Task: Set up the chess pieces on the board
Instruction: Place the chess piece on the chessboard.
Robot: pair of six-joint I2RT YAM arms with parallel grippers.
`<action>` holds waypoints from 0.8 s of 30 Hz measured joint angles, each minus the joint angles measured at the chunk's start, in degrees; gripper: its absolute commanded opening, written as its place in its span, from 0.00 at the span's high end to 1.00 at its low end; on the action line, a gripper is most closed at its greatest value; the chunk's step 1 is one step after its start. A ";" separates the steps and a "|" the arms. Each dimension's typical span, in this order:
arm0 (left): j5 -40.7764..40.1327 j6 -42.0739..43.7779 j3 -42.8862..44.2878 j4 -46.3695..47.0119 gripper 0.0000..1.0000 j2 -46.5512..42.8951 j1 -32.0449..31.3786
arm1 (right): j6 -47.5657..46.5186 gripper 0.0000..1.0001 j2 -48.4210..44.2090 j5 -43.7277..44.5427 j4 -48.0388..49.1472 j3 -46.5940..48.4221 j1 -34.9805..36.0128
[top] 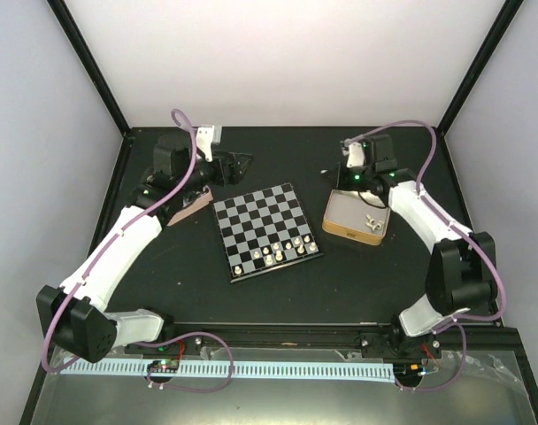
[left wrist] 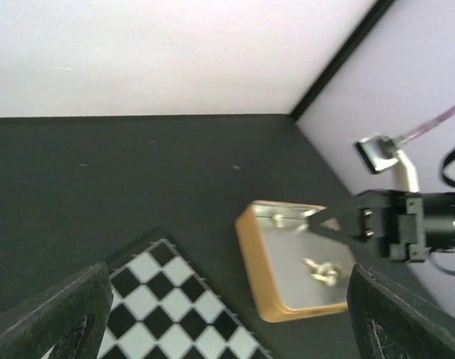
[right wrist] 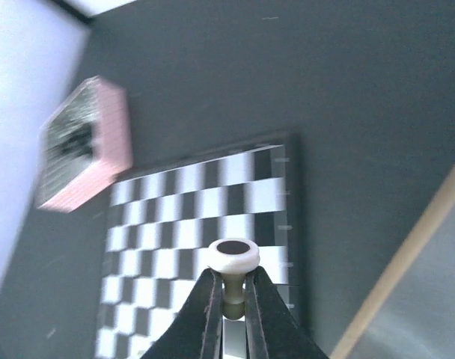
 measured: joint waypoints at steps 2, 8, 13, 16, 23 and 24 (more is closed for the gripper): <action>3.87 -2.67 -0.07 1.11 0.13 0.00 0.00 | -1.07 0.95 -1.40 -4.70 2.01 -0.66 2.19; 13.35 -10.84 -4.28 3.39 0.19 -1.18 0.00 | -3.32 0.94 -3.30 -16.17 7.78 -1.77 10.58; 17.31 -18.88 -16.61 6.88 0.25 -4.61 0.00 | -6.10 0.95 -2.75 -19.82 12.31 -2.71 17.70; 19.47 -24.46 -23.98 9.29 0.25 -6.71 0.00 | -7.19 0.95 -2.60 -20.20 15.19 -4.96 21.31; 21.44 -33.68 -30.08 13.44 0.33 -13.40 0.00 | -8.72 0.94 -2.43 -19.54 21.00 -10.82 29.35; 21.57 -34.62 -30.18 13.97 0.35 -14.19 0.00 | -8.72 0.94 -2.36 -19.37 21.57 -11.02 30.21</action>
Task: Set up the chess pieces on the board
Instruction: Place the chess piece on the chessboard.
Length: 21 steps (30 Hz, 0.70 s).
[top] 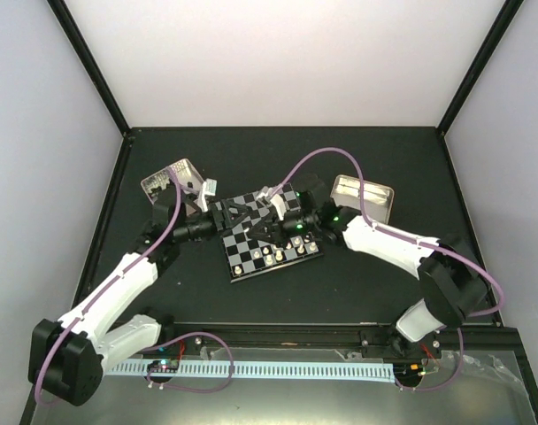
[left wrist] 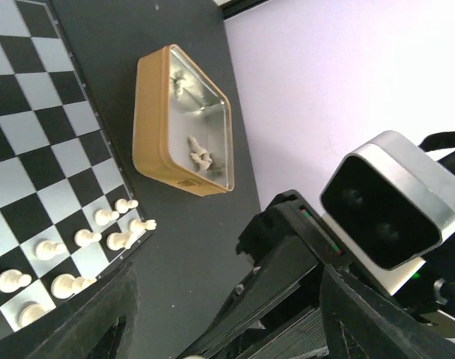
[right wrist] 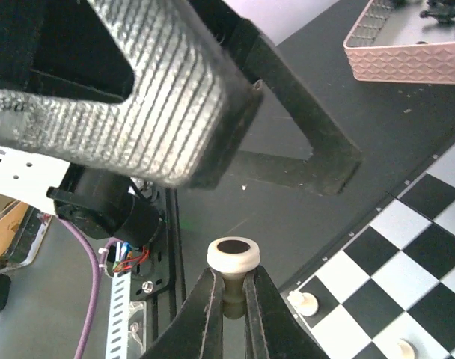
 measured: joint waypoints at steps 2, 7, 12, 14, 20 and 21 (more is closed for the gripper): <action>0.26 -1.77 -0.46 1.31 0.40 -1.29 0.00 | 0.17 0.95 0.09 0.22 1.51 -0.09 1.09; 0.85 -4.11 -2.14 2.19 0.42 -2.75 0.02 | 1.66 0.95 0.42 1.75 6.19 -0.20 1.31; 1.07 -4.70 -2.62 2.19 0.58 -2.73 0.02 | 2.69 0.94 0.68 3.58 8.55 -0.44 1.29; 1.68 -5.31 -2.62 2.49 0.65 -2.21 0.02 | 2.93 0.94 0.68 4.39 9.20 -0.57 1.29; 2.60 -7.98 -3.06 4.96 0.73 0.37 0.44 | 3.30 0.94 0.68 6.34 9.84 -0.94 1.29; 2.62 -8.28 -3.10 5.25 0.75 0.55 0.55 | 3.34 0.94 0.68 6.62 9.97 -0.94 1.29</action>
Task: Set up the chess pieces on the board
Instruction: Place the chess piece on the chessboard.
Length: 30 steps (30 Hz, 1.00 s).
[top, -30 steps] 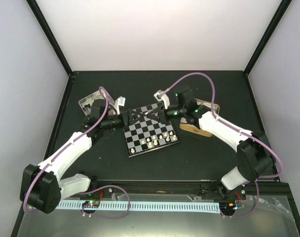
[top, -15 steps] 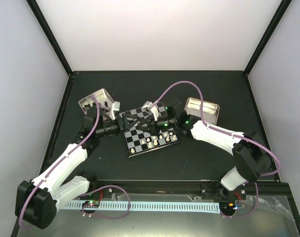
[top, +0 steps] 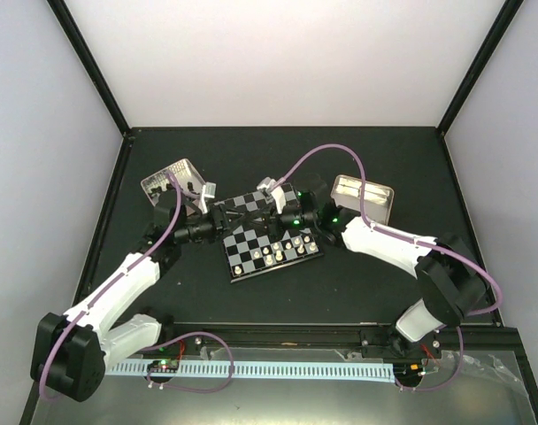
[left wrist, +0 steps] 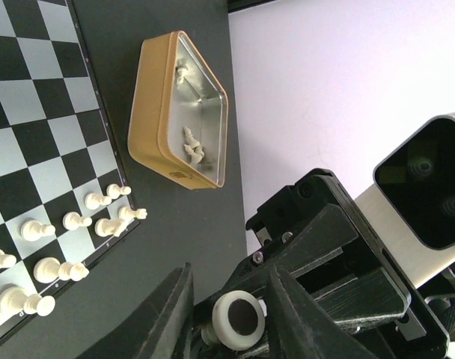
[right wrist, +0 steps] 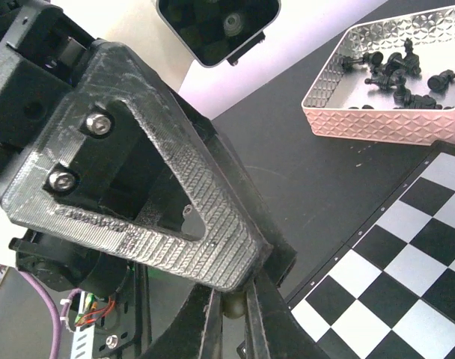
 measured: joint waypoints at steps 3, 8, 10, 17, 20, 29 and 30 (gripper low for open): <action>-0.02 -0.61 -0.13 0.68 0.85 0.24 0.22 | 0.02 0.93 0.00 0.20 0.31 0.00 -0.02; -0.13 -1.29 -0.31 2.08 0.93 0.83 0.55 | 1.70 0.82 0.00 0.90 0.52 -0.20 -0.22; -0.24 -1.62 -0.33 2.23 0.94 0.83 0.59 | 3.23 0.76 -0.02 0.98 0.90 -0.20 -0.22; -0.37 -6.36 -0.35 4.22 0.95 0.33 0.46 | 14.91 0.49 -2.78 1.22 11.04 -5.44 0.00; 0.11 -9.94 -0.35 6.95 0.95 -0.68 0.39 | 22.99 0.44 -4.15 2.56 16.72 -8.92 -0.02; 0.09 -21.38 -0.35 14.80 0.96 -0.72 0.39 | 46.42 0.48 -3.96 6.62 30.95 -13.49 -0.07; 0.07 -22.23 -0.35 15.23 0.96 -0.72 0.39 | 48.28 0.51 -3.72 6.62 32.61 -13.49 -0.07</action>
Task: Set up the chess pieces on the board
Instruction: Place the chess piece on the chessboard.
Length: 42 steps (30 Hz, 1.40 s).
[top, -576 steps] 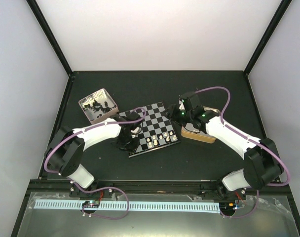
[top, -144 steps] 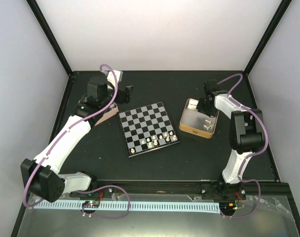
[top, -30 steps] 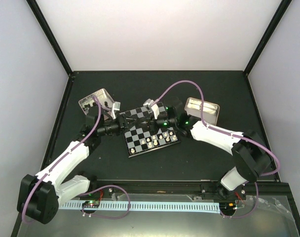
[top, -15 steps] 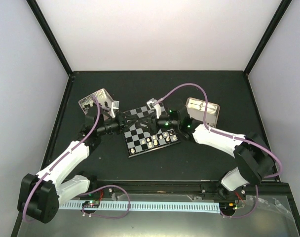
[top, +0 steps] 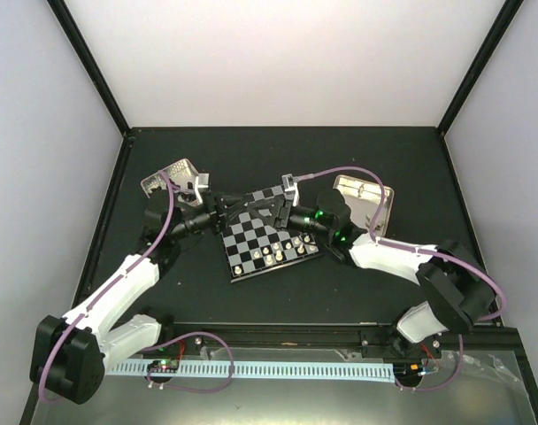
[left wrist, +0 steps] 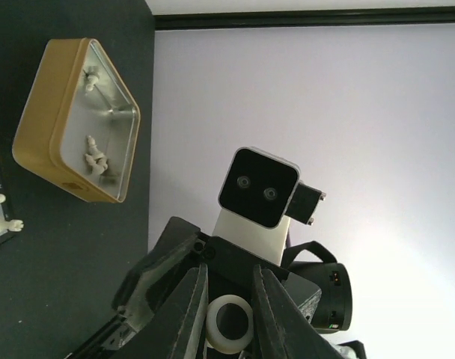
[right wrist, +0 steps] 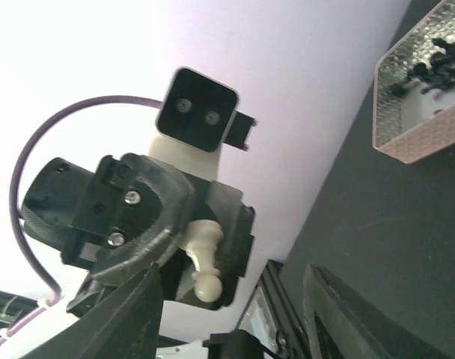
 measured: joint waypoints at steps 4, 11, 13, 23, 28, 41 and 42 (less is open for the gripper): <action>-0.22 -1.86 0.02 1.01 0.97 0.15 0.00 | 5.88 0.66 0.44 0.22 4.57 0.02 0.00; -0.68 -3.78 0.00 2.36 0.96 1.29 0.00 | 10.60 0.81 0.46 0.81 5.99 0.02 0.00; -0.81 -4.15 0.02 2.69 0.96 1.29 0.00 | 11.17 0.83 0.46 0.92 5.88 0.02 0.00; -1.16 -5.09 0.02 4.35 0.94 1.31 0.02 | 12.00 0.98 0.72 1.14 4.57 1.29 0.00; -1.75 -4.20 0.07 3.58 0.73 1.22 0.02 | 11.74 0.99 0.63 1.38 2.69 1.88 0.00; -14.05 22.12 1.84 -27.61 0.23 -5.84 1.33 | -13.14 0.99 -2.05 4.31 -44.76 15.67 0.04; -15.76 24.37 2.05 -30.14 0.22 -6.95 1.46 | -15.67 0.99 -1.57 5.11 -48.52 17.29 0.15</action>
